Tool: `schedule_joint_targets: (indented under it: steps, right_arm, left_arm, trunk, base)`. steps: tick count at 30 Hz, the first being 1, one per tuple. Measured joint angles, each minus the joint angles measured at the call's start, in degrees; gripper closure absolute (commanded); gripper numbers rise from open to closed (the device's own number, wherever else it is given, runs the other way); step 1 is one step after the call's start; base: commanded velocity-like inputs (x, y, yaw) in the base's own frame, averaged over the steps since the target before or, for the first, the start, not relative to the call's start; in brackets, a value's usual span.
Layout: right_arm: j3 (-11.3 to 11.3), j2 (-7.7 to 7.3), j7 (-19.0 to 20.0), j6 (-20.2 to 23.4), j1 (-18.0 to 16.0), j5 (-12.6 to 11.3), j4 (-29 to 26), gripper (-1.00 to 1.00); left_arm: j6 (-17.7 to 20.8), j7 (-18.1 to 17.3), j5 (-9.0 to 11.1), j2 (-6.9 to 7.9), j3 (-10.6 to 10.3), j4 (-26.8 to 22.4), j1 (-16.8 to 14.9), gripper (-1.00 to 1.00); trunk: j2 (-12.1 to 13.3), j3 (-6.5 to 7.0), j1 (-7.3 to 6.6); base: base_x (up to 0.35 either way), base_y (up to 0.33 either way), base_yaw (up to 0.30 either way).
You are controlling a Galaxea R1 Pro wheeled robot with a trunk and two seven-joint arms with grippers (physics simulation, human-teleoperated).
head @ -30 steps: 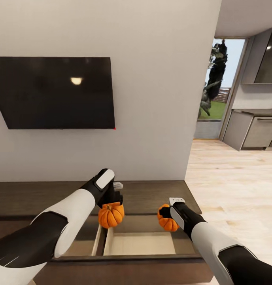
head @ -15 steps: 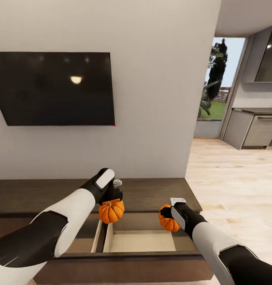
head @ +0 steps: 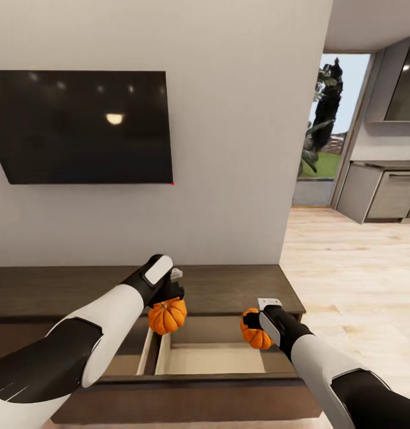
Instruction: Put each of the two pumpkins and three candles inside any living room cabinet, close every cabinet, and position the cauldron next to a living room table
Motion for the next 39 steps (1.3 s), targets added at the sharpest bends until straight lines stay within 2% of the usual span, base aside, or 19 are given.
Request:
schedule_joint_targets:
  steps: [7,19,28,31,39]
  right_arm:
    - [0.06,-0.11,0.03,0.12,0.00,-0.16,-0.25,1.00]
    - [-0.03,-0.15,-0.08,0.25,0.00,-0.17,-0.42,1.00]
    - [-0.02,-0.15,-0.08,0.28,-0.01,-0.14,-0.43,1.00]
    - [-0.05,-0.15,-0.08,0.29,-0.01,-0.38,-0.44,1.00]
    - [0.02,-0.17,-0.08,0.42,-0.01,-0.07,-0.36,1.00]
  left_arm:
    - [-4.83,-2.00,0.14,0.00,-0.62,2.53,0.02,1.00]
    - [-5.30,-2.44,-0.67,0.00,-1.48,2.73,0.03,1.00]
    - [-5.33,-2.47,-0.72,0.00,-1.62,3.25,0.05,1.00]
    - [-5.20,-2.42,-1.03,0.00,-2.54,3.65,0.07,1.00]
    - [-5.51,-2.52,-0.71,0.00,-2.88,4.01,0.03,1.00]
  trunk:
    - [-2.81,-1.26,1.54]
    - [-7.62,-4.29,4.18]
    - [-7.64,-5.08,4.18]
    - [-7.65,-5.34,4.16]
    - [-7.64,-6.04,4.18]
  base:
    - [0.000,0.000,0.000]
    - [0.000,0.000,0.000]
    - [0.001,-0.001,0.000]
    - [0.150,-0.134,0.000]
    - [0.083,-0.071,0.000]
